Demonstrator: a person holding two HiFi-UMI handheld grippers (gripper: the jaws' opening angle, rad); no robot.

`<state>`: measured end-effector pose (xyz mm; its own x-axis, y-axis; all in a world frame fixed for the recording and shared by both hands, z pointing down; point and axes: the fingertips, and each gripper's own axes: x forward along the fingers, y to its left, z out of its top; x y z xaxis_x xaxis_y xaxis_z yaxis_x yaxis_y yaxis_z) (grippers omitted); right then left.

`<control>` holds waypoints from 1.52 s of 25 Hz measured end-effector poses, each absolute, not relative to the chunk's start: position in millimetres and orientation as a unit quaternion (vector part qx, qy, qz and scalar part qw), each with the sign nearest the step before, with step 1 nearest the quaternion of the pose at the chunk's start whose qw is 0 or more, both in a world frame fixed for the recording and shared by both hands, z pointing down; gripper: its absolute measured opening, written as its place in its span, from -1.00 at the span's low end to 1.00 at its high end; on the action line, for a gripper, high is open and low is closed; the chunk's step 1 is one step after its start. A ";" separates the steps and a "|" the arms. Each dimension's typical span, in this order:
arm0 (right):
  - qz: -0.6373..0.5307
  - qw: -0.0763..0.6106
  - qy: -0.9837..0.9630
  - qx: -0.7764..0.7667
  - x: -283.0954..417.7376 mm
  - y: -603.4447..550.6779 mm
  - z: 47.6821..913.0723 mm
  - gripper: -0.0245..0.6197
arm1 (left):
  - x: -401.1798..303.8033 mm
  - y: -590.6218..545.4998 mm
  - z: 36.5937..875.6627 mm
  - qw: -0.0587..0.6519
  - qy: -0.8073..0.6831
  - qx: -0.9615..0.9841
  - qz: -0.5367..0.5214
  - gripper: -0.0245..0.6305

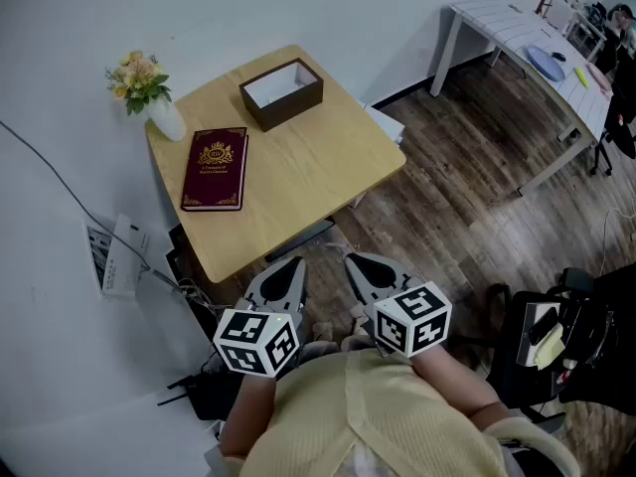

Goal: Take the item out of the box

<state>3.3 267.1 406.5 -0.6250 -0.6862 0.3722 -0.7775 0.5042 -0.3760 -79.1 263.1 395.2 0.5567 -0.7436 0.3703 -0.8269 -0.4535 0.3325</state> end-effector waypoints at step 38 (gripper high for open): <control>0.281 0.088 -0.877 0.380 41.4 245.8 424.0 -0.83 | -34.2 249.8 415.1 0.252 -0.482 0.832 0.111 -0.86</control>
<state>41.4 245.8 424.0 -0.6955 -0.6166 0.3688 -0.7161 0.5531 -0.4257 -34.2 249.8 415.1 0.5107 -0.7457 0.4279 -0.8578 -0.4081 0.3125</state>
